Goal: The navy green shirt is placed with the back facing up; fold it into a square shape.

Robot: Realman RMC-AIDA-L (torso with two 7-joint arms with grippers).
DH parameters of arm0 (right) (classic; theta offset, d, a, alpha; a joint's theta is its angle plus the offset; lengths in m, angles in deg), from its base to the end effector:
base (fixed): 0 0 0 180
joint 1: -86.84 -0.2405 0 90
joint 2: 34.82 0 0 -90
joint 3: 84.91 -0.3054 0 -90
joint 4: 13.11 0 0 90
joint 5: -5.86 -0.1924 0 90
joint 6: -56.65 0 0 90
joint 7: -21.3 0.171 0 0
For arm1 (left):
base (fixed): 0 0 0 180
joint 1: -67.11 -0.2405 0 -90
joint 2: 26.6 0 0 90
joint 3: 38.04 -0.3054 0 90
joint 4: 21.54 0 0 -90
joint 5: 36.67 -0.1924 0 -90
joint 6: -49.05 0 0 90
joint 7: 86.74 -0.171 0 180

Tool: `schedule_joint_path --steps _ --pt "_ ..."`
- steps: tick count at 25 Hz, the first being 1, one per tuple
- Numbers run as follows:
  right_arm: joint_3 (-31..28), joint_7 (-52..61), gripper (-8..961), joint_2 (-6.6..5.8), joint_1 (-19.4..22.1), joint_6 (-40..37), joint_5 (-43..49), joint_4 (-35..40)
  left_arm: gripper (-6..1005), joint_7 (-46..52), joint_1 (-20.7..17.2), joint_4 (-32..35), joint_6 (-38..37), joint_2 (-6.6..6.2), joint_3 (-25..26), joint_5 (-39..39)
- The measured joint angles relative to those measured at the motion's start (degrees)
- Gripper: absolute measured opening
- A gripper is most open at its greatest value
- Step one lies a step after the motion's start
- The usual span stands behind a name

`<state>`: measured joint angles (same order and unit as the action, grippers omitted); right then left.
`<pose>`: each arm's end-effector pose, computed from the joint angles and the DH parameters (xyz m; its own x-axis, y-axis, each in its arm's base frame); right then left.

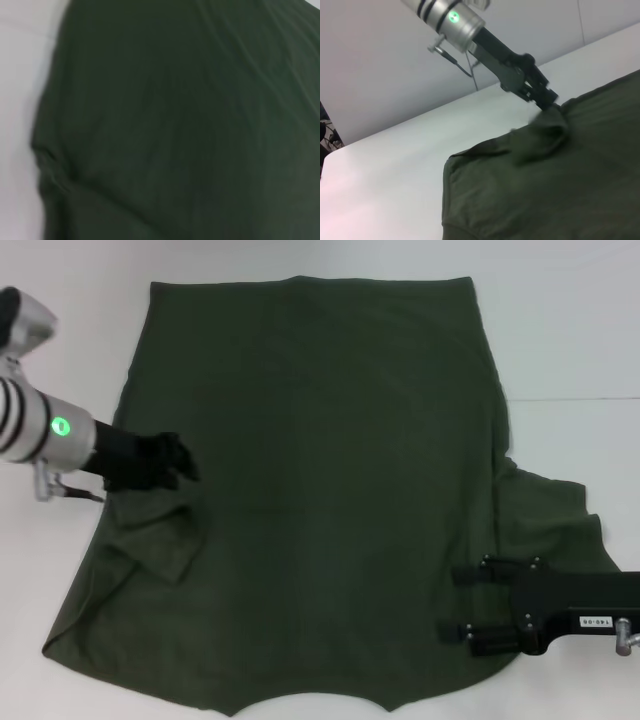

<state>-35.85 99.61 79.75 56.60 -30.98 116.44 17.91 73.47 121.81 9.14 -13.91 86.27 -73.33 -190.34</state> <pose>0.2949 0.3381 -0.0497 0.8165 -0.3846 -0.4306 -0.4577 -0.8858 -0.0768 -0.2637 0.4883 -0.0161 0.1072 0.8956 0.4319 0.9644 0.0119 -0.2640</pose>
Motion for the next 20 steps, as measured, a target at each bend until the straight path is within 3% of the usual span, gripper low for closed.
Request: schedule_joint_path --steps 3,5,13,20 --pt "-0.03 0.01 928 0.01 0.00 0.10 0.07 0.00 120 -0.12 0.06 -0.51 2.78 1.45 -0.02 1.28" --pt "-0.03 0.05 928 0.01 0.00 0.19 0.07 -0.11 307 -0.77 -0.15 -0.31 3.52 1.84 -0.04 3.08" --pt "-0.03 0.27 928 -0.22 -0.08 1.63 0.07 -0.96 620 -4.53 -6.45 4.00 5.21 1.66 0.64 10.47" --pt "-0.12 0.28 928 -0.10 -0.52 2.39 0.07 -1.51 853 -15.41 -12.11 2.27 10.14 2.45 7.75 17.31"
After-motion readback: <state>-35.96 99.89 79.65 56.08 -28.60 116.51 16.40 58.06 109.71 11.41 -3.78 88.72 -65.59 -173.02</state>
